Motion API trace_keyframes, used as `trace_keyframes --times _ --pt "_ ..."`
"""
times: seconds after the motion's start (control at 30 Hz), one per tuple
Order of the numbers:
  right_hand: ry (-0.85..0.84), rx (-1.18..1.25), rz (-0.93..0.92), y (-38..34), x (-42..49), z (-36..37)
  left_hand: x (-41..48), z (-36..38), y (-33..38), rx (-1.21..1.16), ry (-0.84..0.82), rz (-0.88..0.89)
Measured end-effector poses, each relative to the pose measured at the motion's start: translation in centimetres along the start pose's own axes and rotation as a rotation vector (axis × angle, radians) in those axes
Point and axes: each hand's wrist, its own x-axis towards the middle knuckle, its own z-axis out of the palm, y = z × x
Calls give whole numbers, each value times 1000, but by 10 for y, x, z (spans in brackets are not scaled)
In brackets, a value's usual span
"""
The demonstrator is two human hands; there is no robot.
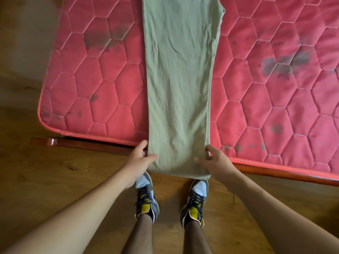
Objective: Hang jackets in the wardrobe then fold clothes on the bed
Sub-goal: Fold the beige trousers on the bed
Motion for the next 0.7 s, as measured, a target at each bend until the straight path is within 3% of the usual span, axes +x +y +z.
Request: trace_keyframes --times 0.07,0.13,0.2,0.33,0.47,0.6,0.7 --pt "6 91 -4 -7 -3 -2 -2 -5 9 -98 -64 -28" --pt "-7 405 22 -13 -7 -7 -6 -11 15 -297 -140 -77" --pt "-112 620 96 -12 -18 -11 -13 -18 8 -330 -216 -156" --pt "-281 377 128 13 -44 -5 -43 -26 -22 -151 -394 -286" --pt "-248 422 144 23 -57 -8 -63 -31 -23 -237 -302 -237" --pt "-314 501 114 25 -76 -2 -82 -27 -26 -205 -330 -255" --pt "-208 484 9 20 -96 8 -93 -21 -34 -231 -256 -256"
